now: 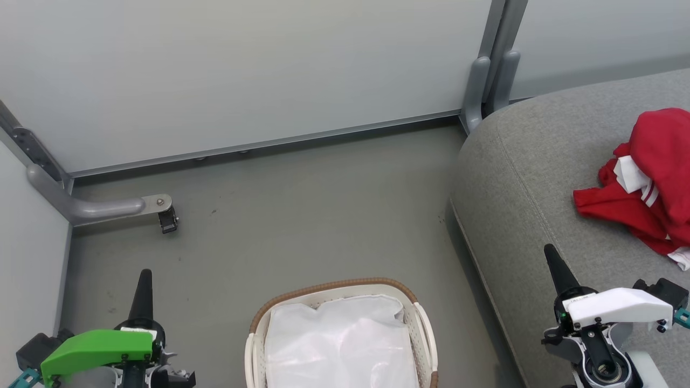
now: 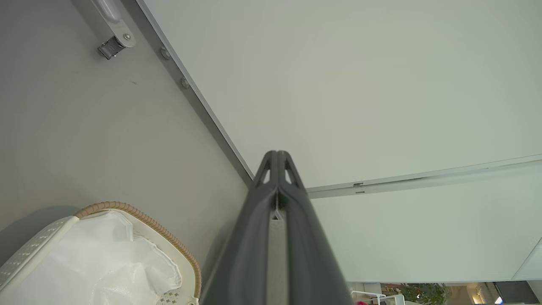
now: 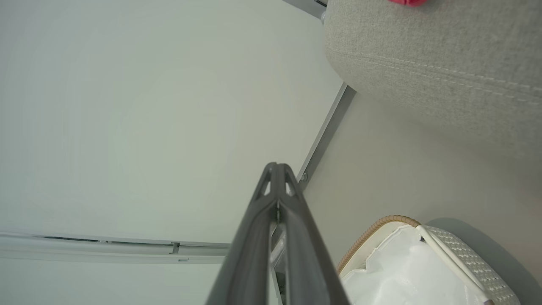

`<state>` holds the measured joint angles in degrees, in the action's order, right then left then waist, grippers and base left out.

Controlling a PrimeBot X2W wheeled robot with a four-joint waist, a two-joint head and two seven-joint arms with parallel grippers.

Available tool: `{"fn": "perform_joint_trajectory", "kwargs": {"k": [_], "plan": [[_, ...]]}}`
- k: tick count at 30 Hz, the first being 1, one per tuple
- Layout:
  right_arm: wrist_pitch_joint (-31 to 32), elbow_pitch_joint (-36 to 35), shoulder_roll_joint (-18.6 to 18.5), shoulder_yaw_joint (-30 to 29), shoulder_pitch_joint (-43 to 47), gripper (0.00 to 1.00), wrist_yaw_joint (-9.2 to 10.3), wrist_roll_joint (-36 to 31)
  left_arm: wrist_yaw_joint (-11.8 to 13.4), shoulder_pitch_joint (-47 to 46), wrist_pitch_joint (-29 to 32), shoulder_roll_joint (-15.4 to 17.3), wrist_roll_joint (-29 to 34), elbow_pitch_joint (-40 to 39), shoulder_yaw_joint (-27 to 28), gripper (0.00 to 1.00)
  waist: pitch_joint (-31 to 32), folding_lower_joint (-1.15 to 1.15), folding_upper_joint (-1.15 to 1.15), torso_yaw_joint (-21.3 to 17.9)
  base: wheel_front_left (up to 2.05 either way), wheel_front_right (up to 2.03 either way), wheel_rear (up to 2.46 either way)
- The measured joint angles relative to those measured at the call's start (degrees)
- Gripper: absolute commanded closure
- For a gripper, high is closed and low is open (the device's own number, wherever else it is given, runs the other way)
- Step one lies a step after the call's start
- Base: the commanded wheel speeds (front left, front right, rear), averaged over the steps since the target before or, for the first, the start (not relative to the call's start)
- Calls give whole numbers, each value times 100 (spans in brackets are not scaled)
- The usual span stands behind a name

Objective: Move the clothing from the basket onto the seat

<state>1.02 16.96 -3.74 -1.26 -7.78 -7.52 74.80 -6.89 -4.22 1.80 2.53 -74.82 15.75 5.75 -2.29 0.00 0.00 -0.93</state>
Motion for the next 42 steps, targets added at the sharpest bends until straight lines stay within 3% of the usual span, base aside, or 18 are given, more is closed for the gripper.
{"fn": "perform_joint_trajectory", "kwargs": {"k": [42], "plan": [[499, -285, 48, -461, 127, 100, 3, 1750, -42, -164, 468, 12, -1699, -156, 71, 100, 205, 0, 0, 90, 0, 0, 0]]}}
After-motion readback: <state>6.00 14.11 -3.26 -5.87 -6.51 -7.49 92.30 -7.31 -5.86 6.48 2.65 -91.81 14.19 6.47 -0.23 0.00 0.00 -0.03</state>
